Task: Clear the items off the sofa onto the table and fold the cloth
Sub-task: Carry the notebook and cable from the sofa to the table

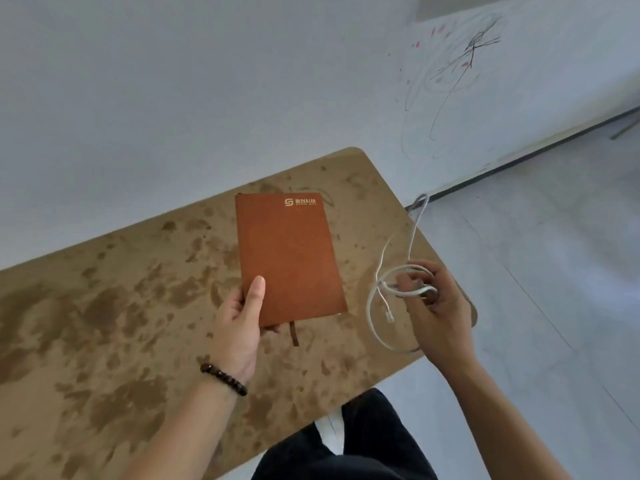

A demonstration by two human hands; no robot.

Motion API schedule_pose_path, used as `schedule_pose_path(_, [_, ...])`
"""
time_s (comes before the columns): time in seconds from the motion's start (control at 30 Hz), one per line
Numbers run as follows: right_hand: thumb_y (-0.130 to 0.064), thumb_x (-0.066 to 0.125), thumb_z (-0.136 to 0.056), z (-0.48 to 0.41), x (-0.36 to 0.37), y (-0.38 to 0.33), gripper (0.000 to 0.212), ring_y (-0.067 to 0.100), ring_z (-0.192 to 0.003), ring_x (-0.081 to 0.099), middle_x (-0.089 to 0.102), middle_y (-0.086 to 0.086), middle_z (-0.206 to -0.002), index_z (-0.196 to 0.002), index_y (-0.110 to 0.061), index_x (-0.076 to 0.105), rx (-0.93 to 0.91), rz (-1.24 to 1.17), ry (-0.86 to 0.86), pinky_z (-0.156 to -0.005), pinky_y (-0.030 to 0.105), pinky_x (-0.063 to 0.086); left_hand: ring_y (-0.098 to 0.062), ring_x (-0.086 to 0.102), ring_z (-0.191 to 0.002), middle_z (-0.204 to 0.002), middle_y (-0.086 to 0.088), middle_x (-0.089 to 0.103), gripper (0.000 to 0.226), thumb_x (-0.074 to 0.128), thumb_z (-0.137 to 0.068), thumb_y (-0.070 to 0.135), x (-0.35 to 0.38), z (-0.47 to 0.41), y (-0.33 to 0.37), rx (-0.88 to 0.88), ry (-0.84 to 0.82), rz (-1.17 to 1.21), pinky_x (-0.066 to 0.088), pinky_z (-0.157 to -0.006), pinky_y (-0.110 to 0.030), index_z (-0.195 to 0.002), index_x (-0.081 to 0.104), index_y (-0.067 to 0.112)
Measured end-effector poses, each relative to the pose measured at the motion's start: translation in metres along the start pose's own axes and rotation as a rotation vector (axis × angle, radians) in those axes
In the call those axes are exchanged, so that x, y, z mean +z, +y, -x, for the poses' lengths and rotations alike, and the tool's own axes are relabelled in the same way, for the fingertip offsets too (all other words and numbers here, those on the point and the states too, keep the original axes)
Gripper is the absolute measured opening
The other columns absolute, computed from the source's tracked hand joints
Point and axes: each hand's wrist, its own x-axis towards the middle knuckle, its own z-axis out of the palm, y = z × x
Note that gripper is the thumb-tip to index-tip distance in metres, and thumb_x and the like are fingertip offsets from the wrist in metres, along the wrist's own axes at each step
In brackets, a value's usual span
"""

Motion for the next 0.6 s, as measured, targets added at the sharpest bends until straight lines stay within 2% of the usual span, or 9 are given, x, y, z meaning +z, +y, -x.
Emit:
schedule_pose_path(0.1, [-0.034,0.067,-0.092,-0.084,0.016,-0.001,0.013,0.0,-0.072,0.065,0.07,-0.016,-0.087,-0.104,-0.033,0.063,-0.019,0.055,-0.084,-0.058,0.01,0.046,-0.016,0.062,-0.074,-0.102,-0.003,0.069,0.022,0.054,-0.097,0.032,0.052,-0.069,0.002,-0.107,-0.015,0.099,0.049,-0.053,-0.029,-0.113,0.061,0.017])
schedule_pose_path(0.23, [-0.034,0.063,-0.095,-0.197,0.046,0.007,0.017,0.005,-0.082,0.067,0.069,-0.014,-0.095,-0.112,-0.031,0.06,-0.096,0.193,-0.206,-0.069,0.021,0.053,-0.019,0.062,-0.085,-0.112,-0.003,0.065,0.02,0.051,-0.1,0.032,0.111,-0.154,-0.005,-0.231,0.029,0.174,0.048,-0.061,-0.031,-0.116,0.055,0.021])
schedule_pose_path(0.27, [-0.032,0.062,-0.096,-0.223,0.056,0.009,0.019,0.005,-0.082,0.066,0.069,-0.014,-0.098,-0.114,-0.028,0.06,-0.146,0.242,-0.23,-0.07,0.019,0.052,-0.02,0.062,-0.087,-0.112,-0.003,0.065,0.018,0.05,-0.1,0.032,0.121,-0.174,-0.009,-0.239,0.05,0.168,0.049,-0.062,-0.032,-0.114,0.056,0.023])
schedule_pose_path(0.33, [-0.027,0.058,-0.097,-0.268,0.079,0.014,0.022,0.003,-0.081,0.06,0.066,-0.011,-0.103,-0.118,-0.022,0.059,-0.257,0.347,-0.272,-0.069,0.006,0.044,-0.02,0.063,-0.089,-0.111,-0.001,0.065,0.015,0.049,-0.1,0.035,0.136,-0.212,-0.019,-0.236,0.082,0.123,0.051,-0.065,-0.032,-0.107,0.056,0.024])
schedule_pose_path(0.4, [-0.026,0.054,-0.097,-0.306,0.103,0.023,0.025,0.008,-0.081,0.055,0.064,-0.007,-0.106,-0.121,-0.02,0.057,-0.348,0.445,-0.312,-0.066,0.005,0.039,-0.021,0.063,-0.091,-0.11,0.0,0.064,0.016,0.048,-0.101,0.037,0.145,-0.245,-0.027,-0.265,0.15,0.068,0.052,-0.066,-0.032,-0.104,0.055,0.023])
schedule_pose_path(0.53, [-0.03,0.05,-0.1,-0.355,0.152,0.062,0.032,0.027,-0.096,0.061,0.059,0.006,-0.119,-0.13,-0.018,0.051,-0.425,0.56,-0.394,-0.076,0.038,0.051,-0.023,0.06,-0.084,-0.11,-0.004,0.061,0.026,0.043,-0.102,0.038,0.147,-0.284,-0.05,-0.305,0.365,-0.124,0.05,-0.058,-0.032,-0.112,0.048,0.014])
schedule_pose_path(0.6, [-0.031,0.046,-0.102,-0.369,0.172,0.091,0.045,0.034,-0.122,0.05,0.049,0.012,-0.137,-0.144,-0.018,0.039,-0.344,0.69,-0.463,-0.095,0.045,0.044,-0.023,0.058,-0.092,-0.115,-0.003,0.057,0.032,0.04,-0.102,0.037,0.145,-0.287,-0.06,-0.253,0.393,-0.313,0.051,-0.071,-0.033,-0.122,0.046,0.013])
